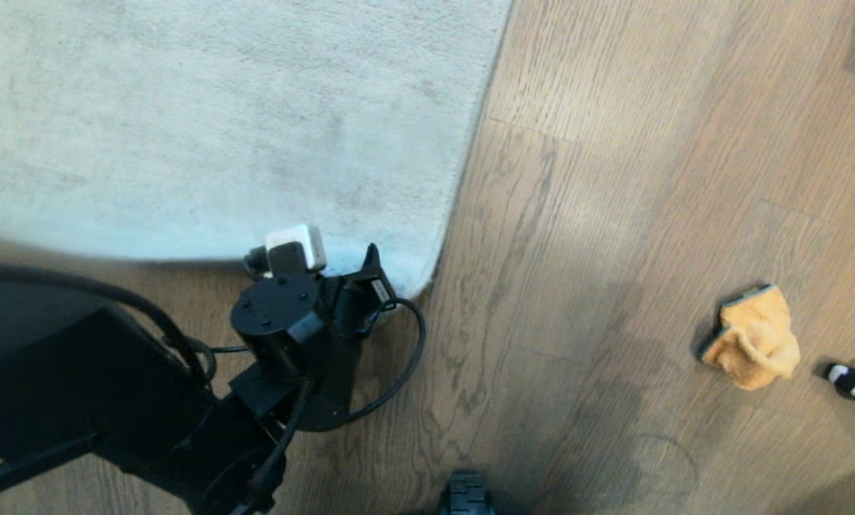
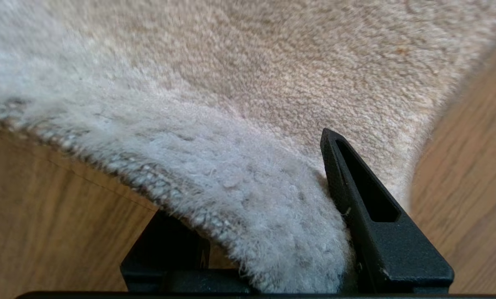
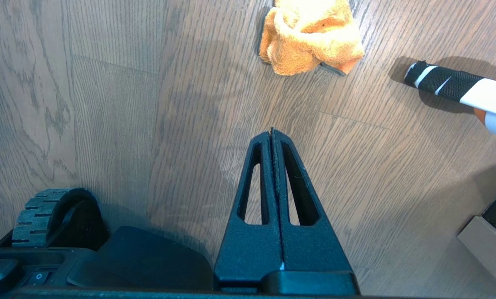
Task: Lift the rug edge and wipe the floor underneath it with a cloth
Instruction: Lift up the carpet
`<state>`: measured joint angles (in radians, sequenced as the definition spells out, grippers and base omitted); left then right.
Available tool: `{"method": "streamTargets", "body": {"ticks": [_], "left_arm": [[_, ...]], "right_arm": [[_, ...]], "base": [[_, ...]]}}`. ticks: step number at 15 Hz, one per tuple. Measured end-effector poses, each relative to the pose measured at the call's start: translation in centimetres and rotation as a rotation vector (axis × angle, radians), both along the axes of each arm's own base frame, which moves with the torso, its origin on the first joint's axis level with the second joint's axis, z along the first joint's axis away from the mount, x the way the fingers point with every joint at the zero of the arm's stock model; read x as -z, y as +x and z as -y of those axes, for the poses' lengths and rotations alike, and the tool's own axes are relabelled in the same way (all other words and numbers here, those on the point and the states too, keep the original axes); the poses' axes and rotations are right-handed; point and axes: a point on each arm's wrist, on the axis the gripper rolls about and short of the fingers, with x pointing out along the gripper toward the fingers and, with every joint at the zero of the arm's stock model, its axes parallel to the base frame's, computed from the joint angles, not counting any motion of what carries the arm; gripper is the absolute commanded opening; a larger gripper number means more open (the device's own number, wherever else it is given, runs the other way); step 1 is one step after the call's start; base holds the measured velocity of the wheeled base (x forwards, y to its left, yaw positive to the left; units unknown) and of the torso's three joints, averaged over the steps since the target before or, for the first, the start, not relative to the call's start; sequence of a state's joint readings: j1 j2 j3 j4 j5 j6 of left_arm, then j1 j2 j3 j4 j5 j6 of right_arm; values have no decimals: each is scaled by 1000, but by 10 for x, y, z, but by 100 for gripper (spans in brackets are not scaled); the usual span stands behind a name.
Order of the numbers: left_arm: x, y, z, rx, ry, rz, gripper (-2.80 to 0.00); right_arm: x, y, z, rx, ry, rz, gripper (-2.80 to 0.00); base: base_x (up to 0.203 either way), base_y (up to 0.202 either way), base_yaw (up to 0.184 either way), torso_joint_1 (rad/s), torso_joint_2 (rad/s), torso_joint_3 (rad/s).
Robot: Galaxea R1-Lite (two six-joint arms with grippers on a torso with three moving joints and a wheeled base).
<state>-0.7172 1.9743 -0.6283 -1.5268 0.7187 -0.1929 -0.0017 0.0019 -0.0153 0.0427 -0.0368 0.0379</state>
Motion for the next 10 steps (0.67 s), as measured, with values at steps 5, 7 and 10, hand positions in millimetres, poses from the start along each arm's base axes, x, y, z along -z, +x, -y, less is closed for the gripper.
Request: {"method": "streamTargets", "body": {"ticks": [5,7,10], "left_arm": [[-17,-15,-31,-69,111,12,-280],[-27,-16,-48,-119,131,31,-280],[-38,-19,-69,-181,134,51,-280]], "right_arm": [[0,0,0,0,0,1,-280],[0,0,0,0,0,0,-280],[0,0,0,0,0,0,-280]], "base": [[0,0,0,0,0,0],[0,0,0,0,0,0],[0,0,0,0,0,0]]}}
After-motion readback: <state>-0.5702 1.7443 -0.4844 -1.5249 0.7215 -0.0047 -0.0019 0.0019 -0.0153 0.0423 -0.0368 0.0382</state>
